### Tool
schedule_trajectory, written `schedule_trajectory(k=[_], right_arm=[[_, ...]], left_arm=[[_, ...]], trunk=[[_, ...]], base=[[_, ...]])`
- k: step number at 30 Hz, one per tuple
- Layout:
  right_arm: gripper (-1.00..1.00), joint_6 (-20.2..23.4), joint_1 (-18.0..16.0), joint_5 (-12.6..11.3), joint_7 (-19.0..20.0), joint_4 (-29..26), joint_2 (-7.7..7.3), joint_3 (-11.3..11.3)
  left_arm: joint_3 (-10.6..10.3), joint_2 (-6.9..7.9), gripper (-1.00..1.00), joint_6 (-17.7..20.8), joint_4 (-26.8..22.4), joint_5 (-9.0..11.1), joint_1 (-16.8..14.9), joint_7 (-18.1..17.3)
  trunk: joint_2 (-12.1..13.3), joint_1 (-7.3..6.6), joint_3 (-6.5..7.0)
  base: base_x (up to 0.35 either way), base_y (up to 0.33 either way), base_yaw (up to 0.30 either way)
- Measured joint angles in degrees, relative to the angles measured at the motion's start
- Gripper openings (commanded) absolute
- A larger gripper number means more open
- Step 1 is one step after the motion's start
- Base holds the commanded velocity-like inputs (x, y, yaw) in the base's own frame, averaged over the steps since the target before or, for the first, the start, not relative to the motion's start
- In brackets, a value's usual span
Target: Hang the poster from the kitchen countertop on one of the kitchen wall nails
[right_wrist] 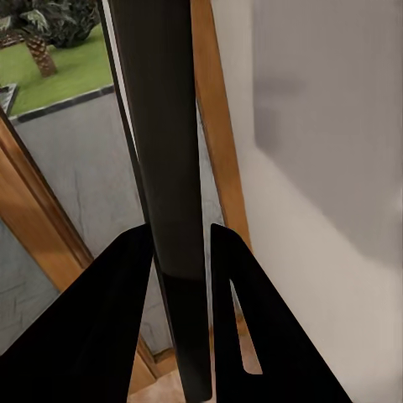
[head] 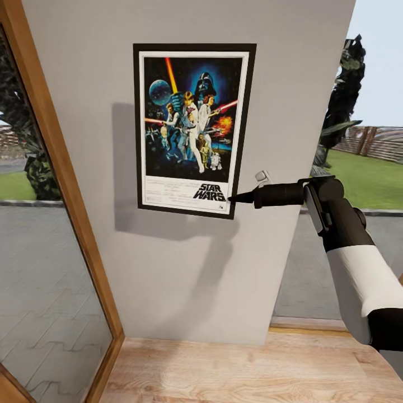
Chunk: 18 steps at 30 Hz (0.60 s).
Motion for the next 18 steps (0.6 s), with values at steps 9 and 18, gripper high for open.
schedule_trajectory(k=[9,18], right_arm=[[-1.0,0.1,0.0,0.0,0.1,0.0,0.0,0.0],[-1.0,0.1,0.0,0.0,0.2,0.0,0.0,0.1]], left_arm=[[0.0,0.0,1.0,0.0,0.0,0.0,0.0,0.0],[0.0,0.0,1.0,0.0,0.0,0.0,0.0,0.0]], trunk=[[0.0,0.0,0.0],[0.0,0.0,0.0]], base=[[0.0,0.0,0.0],[0.0,0.0,0.0]])
